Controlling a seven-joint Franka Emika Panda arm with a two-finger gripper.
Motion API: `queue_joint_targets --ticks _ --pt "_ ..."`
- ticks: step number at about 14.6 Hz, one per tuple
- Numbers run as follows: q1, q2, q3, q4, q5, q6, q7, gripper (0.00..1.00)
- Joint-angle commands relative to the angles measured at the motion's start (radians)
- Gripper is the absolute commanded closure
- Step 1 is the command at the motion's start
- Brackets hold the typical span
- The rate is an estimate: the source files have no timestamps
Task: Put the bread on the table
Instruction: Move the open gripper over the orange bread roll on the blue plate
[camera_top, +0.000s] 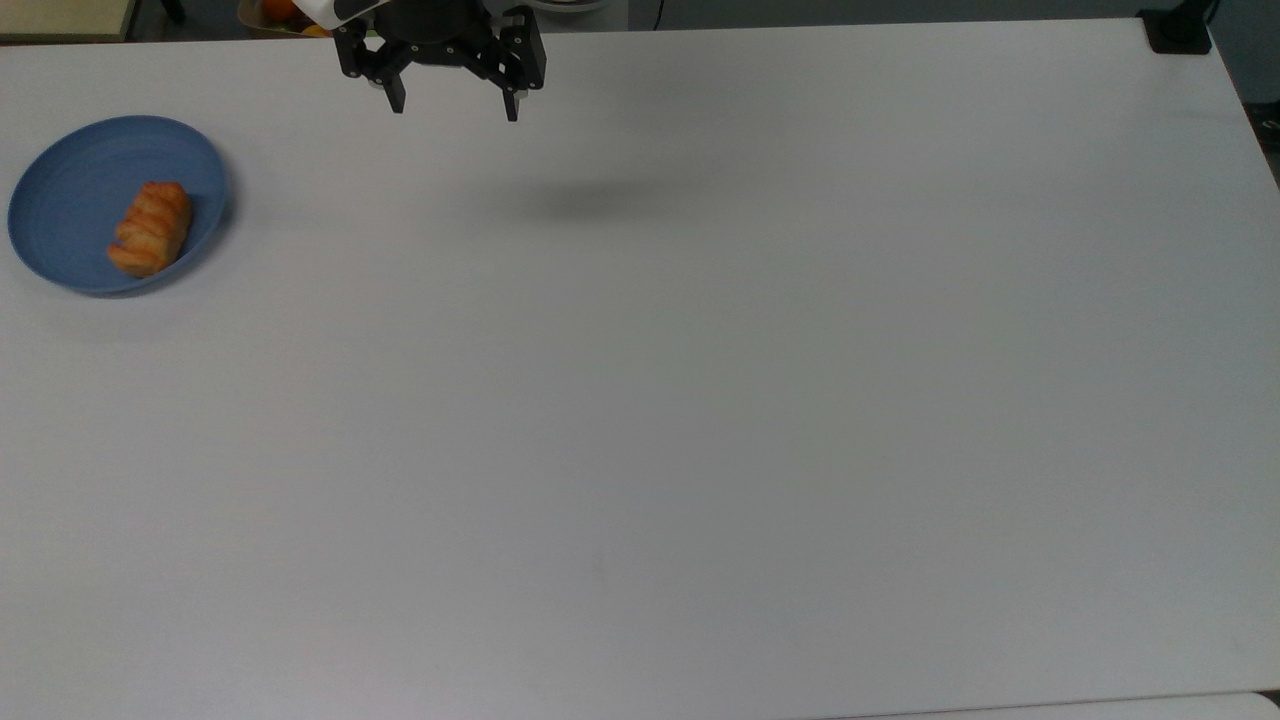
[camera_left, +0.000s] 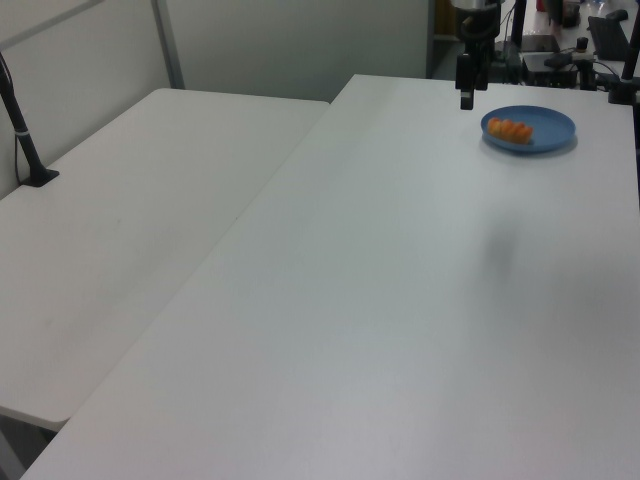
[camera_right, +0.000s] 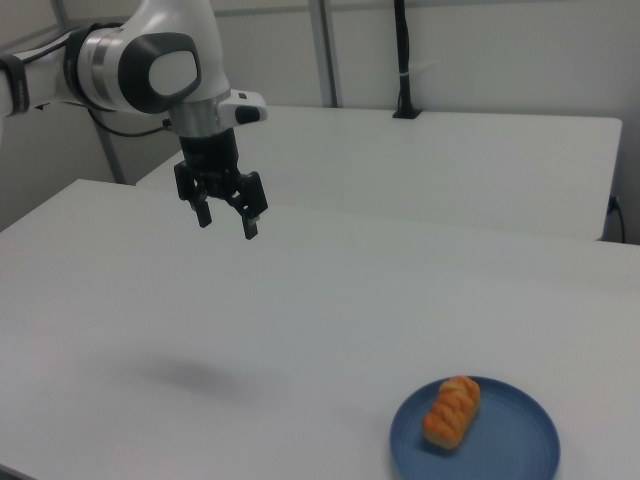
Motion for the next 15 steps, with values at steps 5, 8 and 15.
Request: queue_joint_targets --ticks 5,8,15 --pt "0.015 -0.007 -0.028 0.010 -0.011 0.013 0.000 0.00" --pt "0.015 -0.011 -0.031 0.010 -0.011 0.011 -0.001 0.00" --pt "0.026 -0.005 -0.045 0.014 -0.009 0.014 -0.009 0.00"
